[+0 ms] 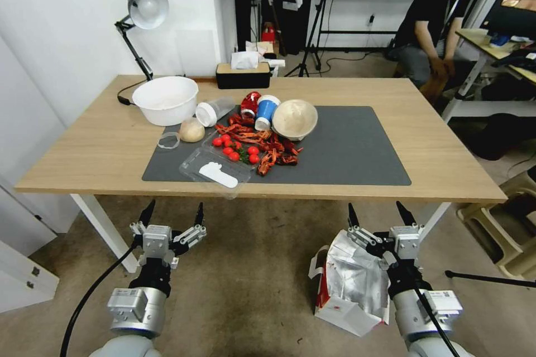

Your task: Pick up the food delivery bag from the floor and place it on the table.

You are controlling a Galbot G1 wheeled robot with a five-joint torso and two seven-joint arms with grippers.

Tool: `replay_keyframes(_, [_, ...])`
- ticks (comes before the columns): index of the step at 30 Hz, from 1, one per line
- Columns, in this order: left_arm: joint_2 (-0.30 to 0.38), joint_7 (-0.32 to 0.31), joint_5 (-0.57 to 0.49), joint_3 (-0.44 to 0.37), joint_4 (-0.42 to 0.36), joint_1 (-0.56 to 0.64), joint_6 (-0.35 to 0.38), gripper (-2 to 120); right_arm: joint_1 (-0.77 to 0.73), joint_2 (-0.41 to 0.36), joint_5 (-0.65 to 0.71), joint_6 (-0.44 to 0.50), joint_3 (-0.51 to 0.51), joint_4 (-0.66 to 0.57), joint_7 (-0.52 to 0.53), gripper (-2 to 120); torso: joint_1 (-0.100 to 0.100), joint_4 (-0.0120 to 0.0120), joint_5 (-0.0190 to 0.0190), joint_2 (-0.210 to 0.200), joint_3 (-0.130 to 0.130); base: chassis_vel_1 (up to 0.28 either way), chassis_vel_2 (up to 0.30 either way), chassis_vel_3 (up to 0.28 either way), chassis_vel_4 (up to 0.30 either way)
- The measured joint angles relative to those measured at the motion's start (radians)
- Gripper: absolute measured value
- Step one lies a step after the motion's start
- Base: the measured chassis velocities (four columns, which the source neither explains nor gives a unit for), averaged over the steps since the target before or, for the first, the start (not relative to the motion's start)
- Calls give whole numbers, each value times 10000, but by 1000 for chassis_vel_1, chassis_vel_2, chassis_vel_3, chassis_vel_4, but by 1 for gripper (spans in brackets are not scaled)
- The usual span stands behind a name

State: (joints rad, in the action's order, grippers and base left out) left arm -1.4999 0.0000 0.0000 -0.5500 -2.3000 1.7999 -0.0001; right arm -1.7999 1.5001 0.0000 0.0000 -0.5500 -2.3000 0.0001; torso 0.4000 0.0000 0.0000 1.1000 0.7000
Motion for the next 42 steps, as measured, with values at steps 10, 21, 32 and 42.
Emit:
replay_keyframes(10, [0,0,0,0,0,0,0,100,0,0,0,0,0,0,0,100,0,0,0,0,0,0,0,0,0])
replay_keyframes(21, [318,-852,-1056,300,-398,-192,1070,100,-189,82,443,-1209,-535,-537,-366,100,0,-2,0,0,0,0,0,0,0])
replay_keyframes(32, [1237,-3230,-3993,1146,-1505,-726,4055,100,-470,264,1120,-2887,-1335,-1344,-993,100,0,2,-1,0,0,0,0,0,0])
replay_keyframes(42, [1401,-3643,-4515,1270,-1728,-796,4508,100,-468,268,1098,-2846,-1324,-1345,-1011,100,0,0,0,0,0,0,0,0,0])
